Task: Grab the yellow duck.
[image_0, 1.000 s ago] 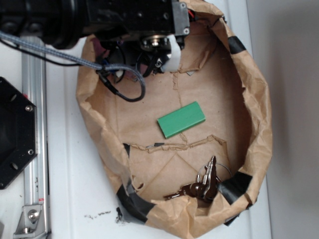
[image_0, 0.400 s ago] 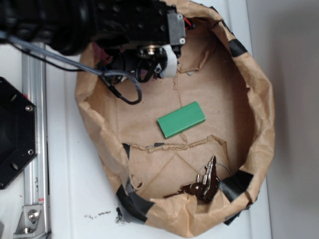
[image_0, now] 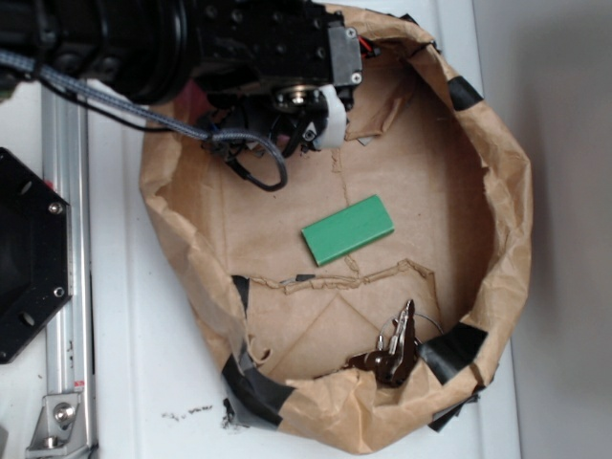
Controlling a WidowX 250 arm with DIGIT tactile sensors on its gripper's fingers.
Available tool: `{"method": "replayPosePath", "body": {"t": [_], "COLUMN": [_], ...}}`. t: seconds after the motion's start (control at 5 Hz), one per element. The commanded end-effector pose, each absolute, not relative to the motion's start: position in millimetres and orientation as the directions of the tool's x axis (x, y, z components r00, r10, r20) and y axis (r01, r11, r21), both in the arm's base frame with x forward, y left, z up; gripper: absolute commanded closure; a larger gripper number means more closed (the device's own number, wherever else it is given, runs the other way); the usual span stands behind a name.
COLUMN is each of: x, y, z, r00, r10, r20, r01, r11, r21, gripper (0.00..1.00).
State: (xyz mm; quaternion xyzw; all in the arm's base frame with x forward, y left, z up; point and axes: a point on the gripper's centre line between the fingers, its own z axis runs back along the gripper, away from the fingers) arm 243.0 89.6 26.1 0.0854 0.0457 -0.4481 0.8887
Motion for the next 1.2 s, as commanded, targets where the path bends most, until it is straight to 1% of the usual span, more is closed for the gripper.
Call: {"method": "replayPosePath", "body": {"t": [0.0, 0.4, 0.6, 0.8, 1.0], "x": [240, 243, 244, 250, 253], "y": [90, 89, 80, 45, 14], "z": [36, 41, 52, 95, 131], "r00": [0.618, 0.62, 0.612, 0.636, 0.728], "r10": [-0.772, -0.771, -0.783, -0.771, -0.686], "r20": [-0.15, -0.145, -0.114, -0.016, 0.003], "r01": [0.786, 0.785, 0.79, 0.768, 0.681], "r11": [0.602, 0.606, 0.599, 0.632, 0.723], "r21": [0.14, 0.132, 0.126, 0.103, 0.119], "gripper": [1.0, 1.0, 1.0, 1.0, 1.0]}}
